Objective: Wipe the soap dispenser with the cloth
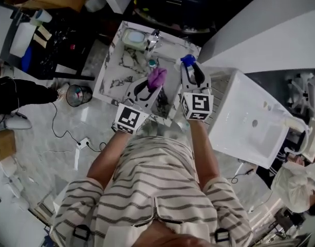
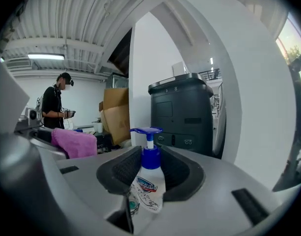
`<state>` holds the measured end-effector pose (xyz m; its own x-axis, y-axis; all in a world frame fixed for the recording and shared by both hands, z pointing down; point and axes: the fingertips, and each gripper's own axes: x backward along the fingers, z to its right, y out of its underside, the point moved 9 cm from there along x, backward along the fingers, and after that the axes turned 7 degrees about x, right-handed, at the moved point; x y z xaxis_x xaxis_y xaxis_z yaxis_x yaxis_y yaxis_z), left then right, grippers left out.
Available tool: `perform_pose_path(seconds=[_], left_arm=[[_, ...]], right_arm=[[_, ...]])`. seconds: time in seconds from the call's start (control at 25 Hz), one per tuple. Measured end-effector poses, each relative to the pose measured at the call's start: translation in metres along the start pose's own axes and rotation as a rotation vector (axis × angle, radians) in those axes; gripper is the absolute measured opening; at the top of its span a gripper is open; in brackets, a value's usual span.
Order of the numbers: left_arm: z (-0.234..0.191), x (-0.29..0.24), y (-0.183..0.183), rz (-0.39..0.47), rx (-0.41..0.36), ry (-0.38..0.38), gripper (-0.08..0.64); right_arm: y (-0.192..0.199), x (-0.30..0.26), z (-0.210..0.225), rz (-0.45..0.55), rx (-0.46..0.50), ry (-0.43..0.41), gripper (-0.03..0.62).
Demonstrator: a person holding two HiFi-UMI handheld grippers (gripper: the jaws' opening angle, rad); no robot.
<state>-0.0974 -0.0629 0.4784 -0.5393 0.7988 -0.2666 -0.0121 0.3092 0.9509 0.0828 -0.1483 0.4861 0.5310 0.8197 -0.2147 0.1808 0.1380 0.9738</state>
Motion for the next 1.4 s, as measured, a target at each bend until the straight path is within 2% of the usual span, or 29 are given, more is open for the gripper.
perform_pose_path(seconds=[0.56,1.16,1.4], left_arm=[[-0.011,-0.02,0.018,-0.049,0.052,-0.025,0.12],[-0.018,-0.028,0.032,-0.079,0.087,-0.018,0.121],[-0.02,-0.03,0.033,-0.071,0.098,-0.014,0.121]], right_arm=[[0.06,-0.076,0.025,-0.109,0.004,0.026,0.135],[0.092,-0.107,0.028,-0.155,0.001,0.029,0.138],[0.097,-0.109,0.03,-0.197,-0.031,0.005,0.219]])
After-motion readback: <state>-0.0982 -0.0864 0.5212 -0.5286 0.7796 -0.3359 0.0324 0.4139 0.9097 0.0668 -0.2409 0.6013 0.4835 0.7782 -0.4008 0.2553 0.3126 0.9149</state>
